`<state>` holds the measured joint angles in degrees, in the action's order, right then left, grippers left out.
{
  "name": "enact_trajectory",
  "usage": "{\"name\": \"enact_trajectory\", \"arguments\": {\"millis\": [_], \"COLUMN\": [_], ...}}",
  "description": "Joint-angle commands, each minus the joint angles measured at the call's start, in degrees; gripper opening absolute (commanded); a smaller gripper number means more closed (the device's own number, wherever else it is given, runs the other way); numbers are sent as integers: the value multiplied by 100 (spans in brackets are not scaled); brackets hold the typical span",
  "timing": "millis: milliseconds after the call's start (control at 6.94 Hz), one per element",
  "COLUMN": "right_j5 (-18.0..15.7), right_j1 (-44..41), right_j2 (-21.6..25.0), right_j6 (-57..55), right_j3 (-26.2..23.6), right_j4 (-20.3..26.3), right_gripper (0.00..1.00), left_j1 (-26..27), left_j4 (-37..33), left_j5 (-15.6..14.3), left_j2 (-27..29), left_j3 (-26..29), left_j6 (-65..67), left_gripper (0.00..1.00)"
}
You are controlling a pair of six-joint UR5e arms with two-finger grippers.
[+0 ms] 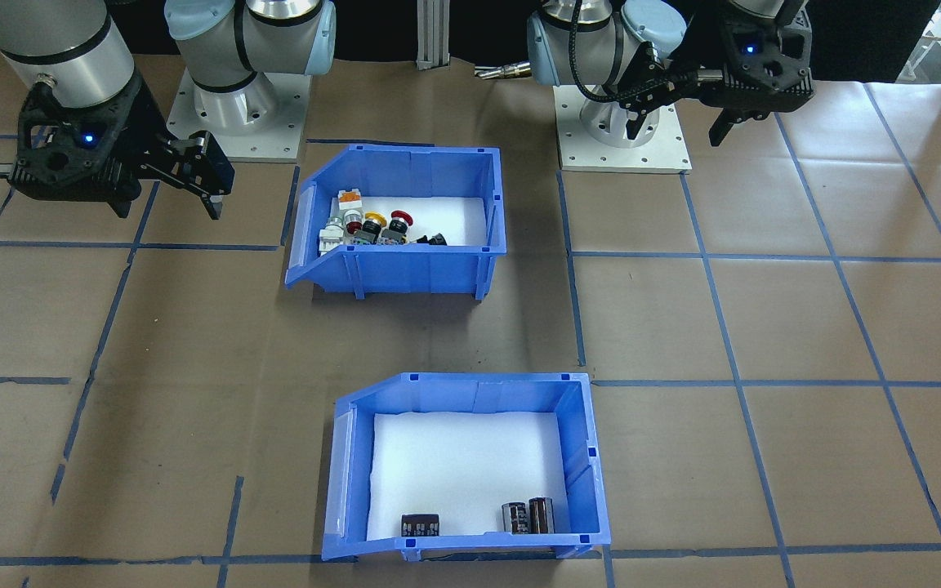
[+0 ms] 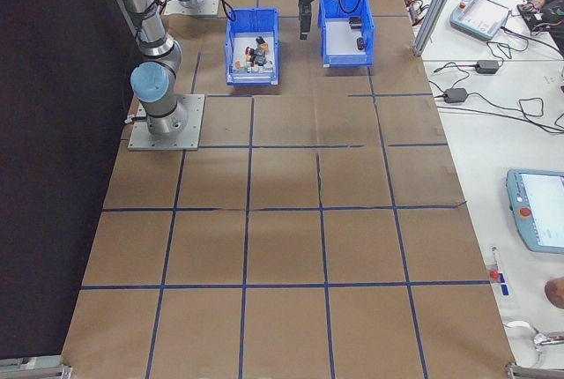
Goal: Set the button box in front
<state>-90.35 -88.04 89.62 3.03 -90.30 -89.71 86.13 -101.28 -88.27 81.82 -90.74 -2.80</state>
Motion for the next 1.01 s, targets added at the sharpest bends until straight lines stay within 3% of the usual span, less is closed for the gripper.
{"name": "enact_trajectory", "arguments": {"millis": [0,144,432,865], "right_j5": [26,35,44,299], "right_j1": [6,-3,-82,-450], "right_j2": [-259,-548,-1215,-1815], "right_j6": [450,531,1931,3918], "right_j3": [213,502,1396,2154], "right_j4": [-125,-117,-109,-100], "right_gripper": [100,100,100,100], "left_j1": [0,9,323,1656], "left_j4": [-23,-32,-58,-59], "left_j5": [-15,-6,-6,11], "left_j2": [-78,-149,-368,-491], "left_j3": [-197,-355,-444,-821], "left_j6": [1581,1920,3585,7633], "left_gripper": [100,100,100,100]}}
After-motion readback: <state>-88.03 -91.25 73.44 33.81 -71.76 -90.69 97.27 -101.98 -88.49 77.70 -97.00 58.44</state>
